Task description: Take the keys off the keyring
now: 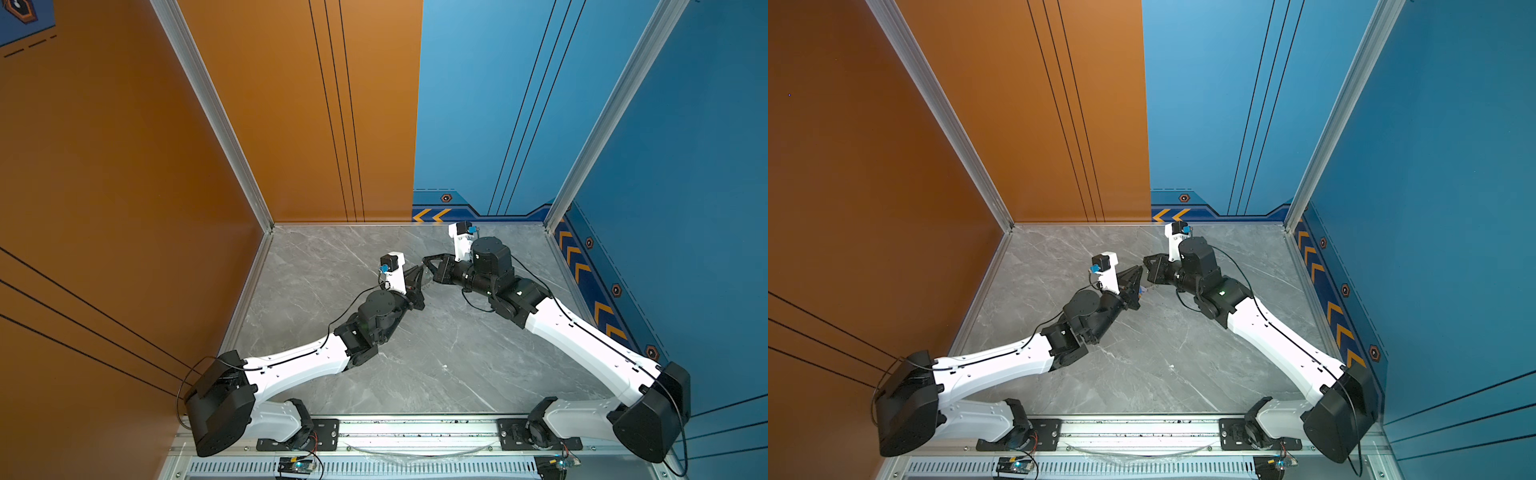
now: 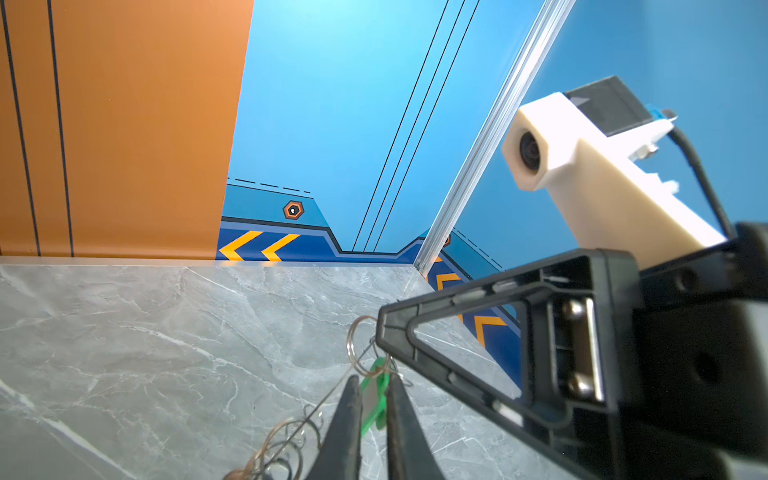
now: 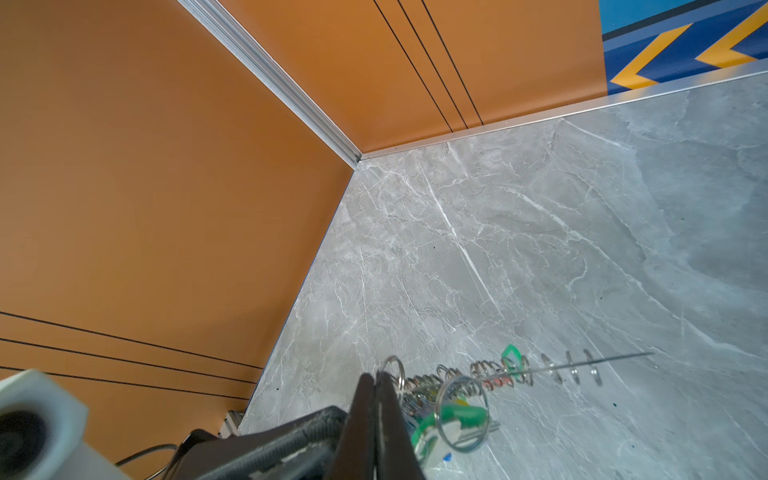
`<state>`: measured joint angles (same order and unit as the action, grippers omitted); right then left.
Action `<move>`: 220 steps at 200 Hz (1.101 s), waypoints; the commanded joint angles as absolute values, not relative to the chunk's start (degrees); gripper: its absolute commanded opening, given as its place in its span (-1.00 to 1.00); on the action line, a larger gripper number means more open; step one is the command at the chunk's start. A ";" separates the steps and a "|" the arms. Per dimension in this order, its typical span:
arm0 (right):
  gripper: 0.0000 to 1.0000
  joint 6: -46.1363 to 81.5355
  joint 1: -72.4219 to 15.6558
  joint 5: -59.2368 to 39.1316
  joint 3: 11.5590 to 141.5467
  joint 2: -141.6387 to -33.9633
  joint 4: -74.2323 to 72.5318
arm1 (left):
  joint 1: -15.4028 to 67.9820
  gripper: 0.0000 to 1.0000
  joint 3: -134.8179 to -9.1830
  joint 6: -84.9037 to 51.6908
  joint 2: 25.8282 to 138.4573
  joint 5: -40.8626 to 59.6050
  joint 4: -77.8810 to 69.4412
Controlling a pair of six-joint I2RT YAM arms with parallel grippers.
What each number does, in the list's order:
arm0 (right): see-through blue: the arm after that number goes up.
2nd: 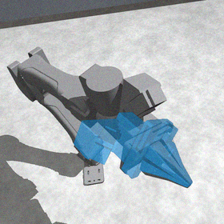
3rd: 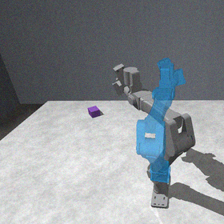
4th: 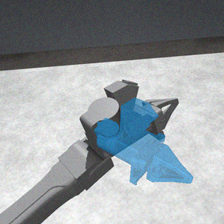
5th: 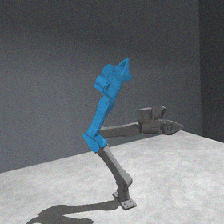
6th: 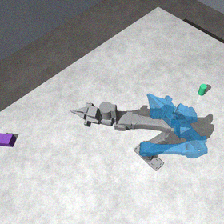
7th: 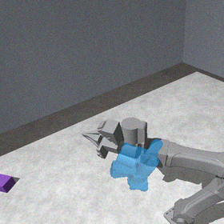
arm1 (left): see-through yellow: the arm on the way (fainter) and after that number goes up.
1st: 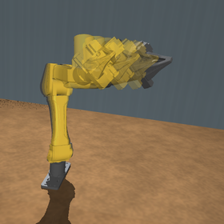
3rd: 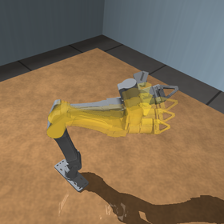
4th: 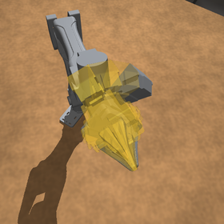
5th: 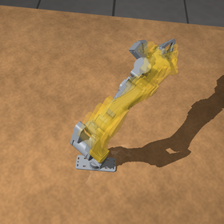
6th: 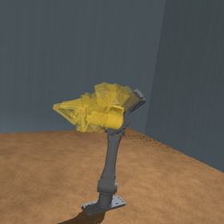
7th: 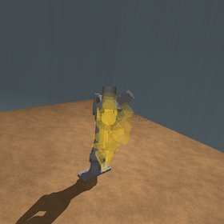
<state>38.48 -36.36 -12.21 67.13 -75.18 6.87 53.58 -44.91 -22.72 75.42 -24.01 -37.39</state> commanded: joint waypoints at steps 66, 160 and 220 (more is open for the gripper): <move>-1.00 40.52 -36.19 -13.80 67.14 -72.89 2.07 | 53.12 -0.10 -46.59 -20.63 77.51 -13.24 -39.02; -1.00 40.91 -36.89 -14.15 67.26 -72.43 2.30 | 50.61 -0.47 -47.55 -23.04 77.72 -20.38 -39.11; -1.00 41.32 -37.26 -13.42 66.60 -72.21 2.06 | 49.04 -0.49 -48.82 -25.40 79.56 -16.79 -40.59</move>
